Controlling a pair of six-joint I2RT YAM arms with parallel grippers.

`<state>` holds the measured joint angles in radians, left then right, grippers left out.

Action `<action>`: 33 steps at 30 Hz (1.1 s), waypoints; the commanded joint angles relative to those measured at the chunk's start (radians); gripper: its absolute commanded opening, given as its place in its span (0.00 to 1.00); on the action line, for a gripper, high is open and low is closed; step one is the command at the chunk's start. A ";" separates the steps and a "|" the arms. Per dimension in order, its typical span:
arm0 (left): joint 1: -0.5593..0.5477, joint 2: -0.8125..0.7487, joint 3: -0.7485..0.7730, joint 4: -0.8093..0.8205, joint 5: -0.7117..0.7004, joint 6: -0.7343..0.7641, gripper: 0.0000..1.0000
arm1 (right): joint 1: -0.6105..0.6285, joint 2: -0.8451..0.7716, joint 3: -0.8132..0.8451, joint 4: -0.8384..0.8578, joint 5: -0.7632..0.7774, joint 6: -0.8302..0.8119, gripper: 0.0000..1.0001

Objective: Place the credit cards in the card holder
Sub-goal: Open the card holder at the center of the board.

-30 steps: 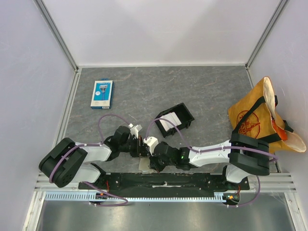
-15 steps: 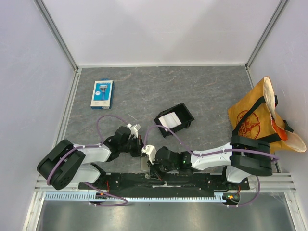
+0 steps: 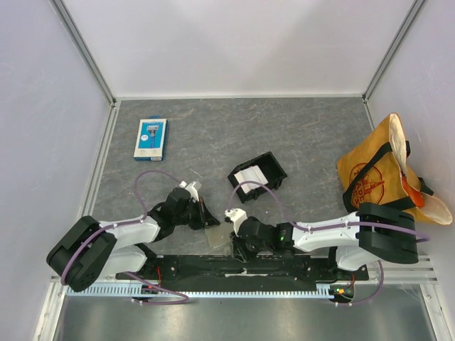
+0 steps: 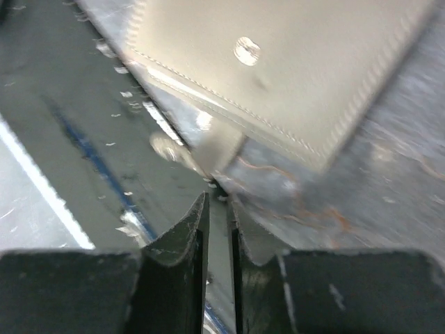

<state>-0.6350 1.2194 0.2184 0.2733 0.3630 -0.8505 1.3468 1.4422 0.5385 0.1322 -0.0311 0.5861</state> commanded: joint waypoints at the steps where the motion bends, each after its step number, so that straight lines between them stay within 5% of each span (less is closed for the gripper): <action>1: 0.017 -0.058 -0.030 -0.008 -0.173 -0.088 0.08 | -0.020 -0.042 -0.002 -0.271 0.187 0.126 0.22; 7: 0.014 -0.074 -0.033 -0.012 -0.194 -0.234 0.18 | -0.107 -0.138 0.049 -0.454 0.277 0.176 0.20; 11: -0.027 -0.147 -0.030 -0.043 -0.144 -0.422 0.39 | -0.147 -0.287 0.164 -0.549 0.260 0.286 0.28; 14: -0.058 -0.224 0.024 -0.245 -0.216 -0.446 0.45 | -0.169 -0.316 0.247 -0.559 0.266 0.362 0.40; 17: -0.075 -0.340 0.004 -0.338 -0.283 -0.430 0.49 | -0.195 -0.254 0.259 -0.562 0.266 0.411 0.41; 21: -0.077 -0.442 -0.054 -0.351 -0.349 -0.346 0.61 | -0.196 -0.180 0.204 -0.475 0.205 0.460 0.57; 25: -0.075 -0.397 -0.013 -0.379 -0.311 -0.207 0.62 | -0.195 -0.206 0.094 -0.315 0.186 0.534 0.66; 33: -0.075 -0.216 0.091 -0.408 -0.271 -0.022 0.62 | -0.198 -0.079 0.118 -0.300 0.177 0.570 0.72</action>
<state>-0.7094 0.9245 0.2497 -0.0956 0.0830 -1.0180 1.1492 1.3186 0.6346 -0.2516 0.1646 1.1030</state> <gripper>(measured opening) 0.633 0.716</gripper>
